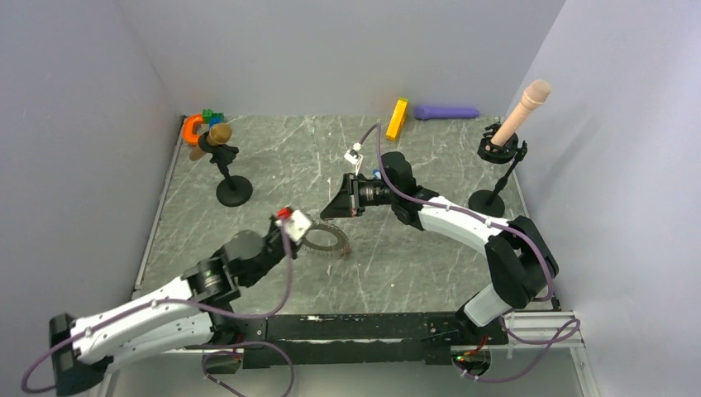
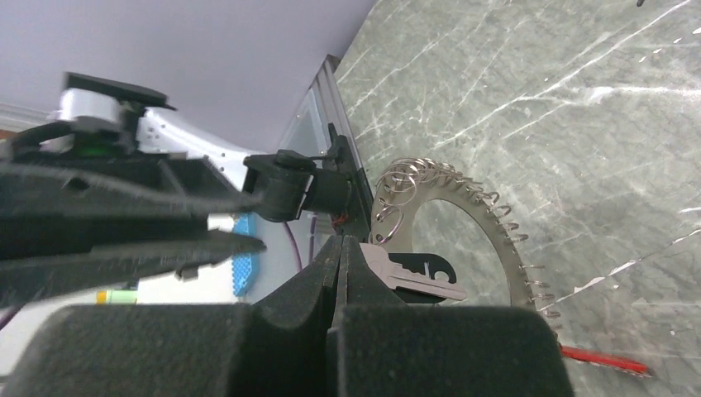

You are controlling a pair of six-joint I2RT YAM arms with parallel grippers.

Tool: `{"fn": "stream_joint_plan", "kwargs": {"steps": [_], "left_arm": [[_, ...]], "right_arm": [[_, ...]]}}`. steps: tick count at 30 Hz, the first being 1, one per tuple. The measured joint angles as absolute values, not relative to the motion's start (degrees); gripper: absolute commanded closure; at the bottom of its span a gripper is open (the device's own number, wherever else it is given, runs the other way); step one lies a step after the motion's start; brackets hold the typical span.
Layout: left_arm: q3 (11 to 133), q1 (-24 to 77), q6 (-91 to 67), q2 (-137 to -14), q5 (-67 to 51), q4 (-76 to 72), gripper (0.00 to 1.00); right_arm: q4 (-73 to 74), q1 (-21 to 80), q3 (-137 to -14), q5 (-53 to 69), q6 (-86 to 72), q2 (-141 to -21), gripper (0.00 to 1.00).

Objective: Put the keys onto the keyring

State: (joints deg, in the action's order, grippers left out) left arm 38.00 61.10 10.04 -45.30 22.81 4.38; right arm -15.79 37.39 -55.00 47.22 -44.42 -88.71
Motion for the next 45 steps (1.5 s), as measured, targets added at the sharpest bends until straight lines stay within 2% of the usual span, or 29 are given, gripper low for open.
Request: {"fn": "stream_joint_plan", "kwargs": {"steps": [4, 7, 14, 30, 36, 45], "left_arm": [[23.57, 57.36, 9.13, -28.73, 17.67, -6.11, 0.55], [14.87, 54.87, 8.67, -20.32, 14.35, -12.08, 0.52], [10.2, 53.17, 8.1, -19.57, 9.41, -17.3, 0.49], [12.16, 51.31, 7.86, -33.91, 2.96, -26.28, 0.75], [12.25, 51.05, 7.73, -35.16, 2.17, -27.62, 0.8], [13.41, 50.78, 7.64, -38.0, 1.45, -28.38, 0.83]], "right_arm": [[-15.97, 37.15, -55.0, 48.69, -43.92, -88.68, 1.0], [-16.45, 37.1, -55.0, 49.58, -43.88, -88.68, 1.0], [-17.39, 37.1, -55.0, 50.63, -43.9, -88.71, 1.0], [-18.09, 37.1, -55.0, 51.53, -43.92, -88.71, 1.0], [-18.11, 37.1, -55.0, 51.55, -43.92, -88.71, 1.0], [-18.11, 37.1, -55.0, 51.55, -43.92, -88.71, 1.0]]}}
